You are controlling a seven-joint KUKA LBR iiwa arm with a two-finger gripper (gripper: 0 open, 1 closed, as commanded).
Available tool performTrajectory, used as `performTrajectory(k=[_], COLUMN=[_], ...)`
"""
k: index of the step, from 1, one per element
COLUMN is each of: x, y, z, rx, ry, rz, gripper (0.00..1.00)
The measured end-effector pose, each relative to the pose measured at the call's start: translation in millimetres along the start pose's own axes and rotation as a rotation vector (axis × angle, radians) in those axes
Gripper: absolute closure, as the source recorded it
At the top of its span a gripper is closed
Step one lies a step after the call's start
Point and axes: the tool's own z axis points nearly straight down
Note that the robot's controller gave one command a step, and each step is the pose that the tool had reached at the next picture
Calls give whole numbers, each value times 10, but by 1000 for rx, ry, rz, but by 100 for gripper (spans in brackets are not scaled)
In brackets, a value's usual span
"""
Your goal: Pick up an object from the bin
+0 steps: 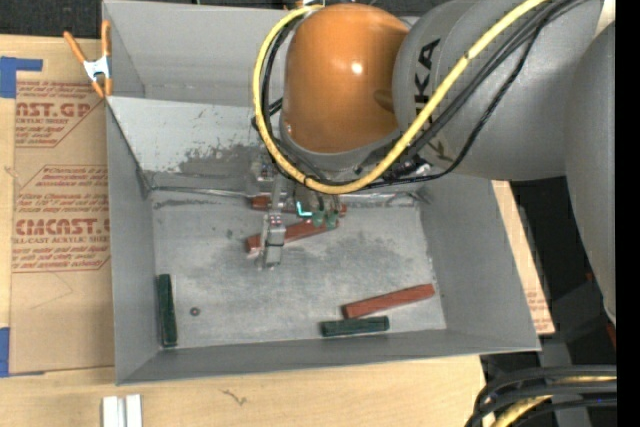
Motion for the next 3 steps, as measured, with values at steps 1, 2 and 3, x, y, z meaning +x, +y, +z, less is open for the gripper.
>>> performTrajectory(k=[1,2,3], x=[-265,-268,-272], y=[-946,-935,-924], z=[1580,1580,1577], rx=[1,-2,-2], ry=[-3,-8,-8], rz=[56,55,55], gripper=[0,0,0])
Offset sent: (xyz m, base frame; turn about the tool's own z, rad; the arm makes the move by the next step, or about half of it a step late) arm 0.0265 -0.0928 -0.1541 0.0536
